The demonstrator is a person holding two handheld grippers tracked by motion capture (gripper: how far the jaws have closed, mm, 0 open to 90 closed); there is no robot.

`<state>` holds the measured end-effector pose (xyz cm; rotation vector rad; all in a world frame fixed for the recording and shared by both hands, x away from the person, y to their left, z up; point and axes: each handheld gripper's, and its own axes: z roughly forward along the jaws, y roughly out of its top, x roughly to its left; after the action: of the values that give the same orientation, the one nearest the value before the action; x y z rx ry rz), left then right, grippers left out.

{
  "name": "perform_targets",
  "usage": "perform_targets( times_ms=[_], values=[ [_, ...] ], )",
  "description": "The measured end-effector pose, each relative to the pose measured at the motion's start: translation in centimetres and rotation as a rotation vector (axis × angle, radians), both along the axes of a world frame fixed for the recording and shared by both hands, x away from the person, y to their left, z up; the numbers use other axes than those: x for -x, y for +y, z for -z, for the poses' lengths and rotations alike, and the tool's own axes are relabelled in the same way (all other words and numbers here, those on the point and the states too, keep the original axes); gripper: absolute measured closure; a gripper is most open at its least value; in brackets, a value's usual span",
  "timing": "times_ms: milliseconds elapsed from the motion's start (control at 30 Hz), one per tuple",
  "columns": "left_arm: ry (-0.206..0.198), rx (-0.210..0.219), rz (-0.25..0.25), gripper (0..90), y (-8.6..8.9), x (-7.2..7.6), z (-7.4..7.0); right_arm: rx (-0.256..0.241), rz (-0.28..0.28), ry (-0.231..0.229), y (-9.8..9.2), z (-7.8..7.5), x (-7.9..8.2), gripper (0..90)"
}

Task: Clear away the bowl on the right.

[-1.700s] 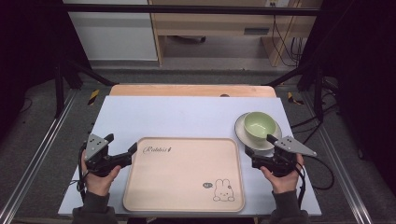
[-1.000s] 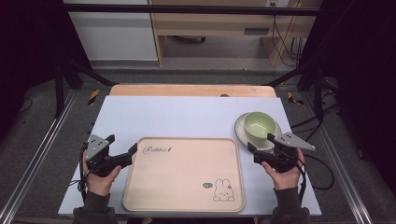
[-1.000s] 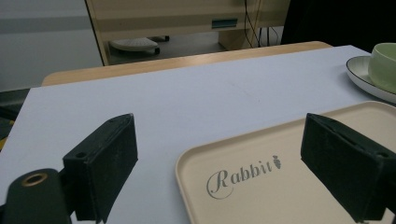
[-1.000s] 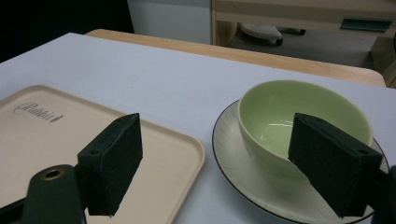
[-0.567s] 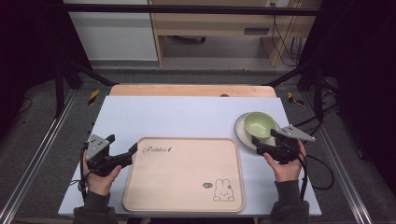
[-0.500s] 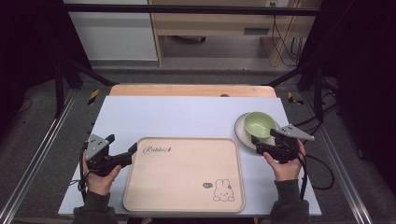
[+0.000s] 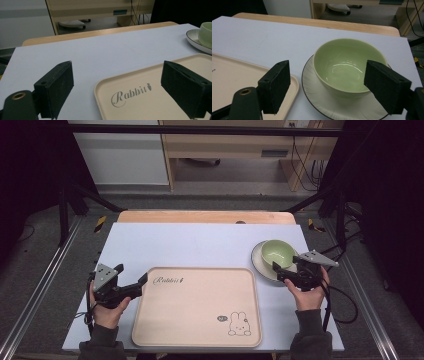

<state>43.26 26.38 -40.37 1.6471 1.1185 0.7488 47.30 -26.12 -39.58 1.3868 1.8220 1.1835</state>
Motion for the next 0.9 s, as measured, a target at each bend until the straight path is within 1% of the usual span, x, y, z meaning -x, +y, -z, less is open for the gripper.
perform_targets(
  times_ms=[33,267,333,400,467,500,567,800,900],
  values=[
    [0.0,0.0,0.0,10.6,0.0,0.0,0.0,0.007,0.003,0.002,-0.1,0.0,-0.1,21.2],
    [0.002,-0.005,0.003,10.6,0.0,0.0,0.1,0.0,0.016,0.011,-0.5,0.0,-0.6,21.0],
    [0.004,-0.003,0.003,10.6,0.0,0.0,0.2,0.004,0.028,0.012,-0.7,0.0,-0.8,21.0],
    [0.003,-0.002,0.004,10.6,0.0,0.0,0.1,0.0,0.031,0.012,-0.8,0.0,-0.8,21.0],
    [0.003,-0.002,0.006,10.6,-0.1,0.0,0.1,0.0,0.034,0.021,-0.9,0.0,-1.0,20.4],
    [0.004,-0.001,0.007,10.6,-0.1,-0.1,0.2,-0.008,0.031,0.024,-0.9,0.1,-1.1,20.3],
    [0.006,-0.009,0.007,10.6,-0.2,-0.1,0.2,-0.002,0.035,0.031,-1.0,0.2,-1.4,20.3],
    [0.009,-0.01,0.009,10.6,-0.3,-0.2,0.4,0.009,0.05,0.05,-1.2,0.4,-2.4,20.4],
    [0.009,-0.013,0.009,10.6,-0.3,-0.1,0.4,0.014,0.058,0.052,-1.4,0.4,-2.8,20.5]
  ],
)
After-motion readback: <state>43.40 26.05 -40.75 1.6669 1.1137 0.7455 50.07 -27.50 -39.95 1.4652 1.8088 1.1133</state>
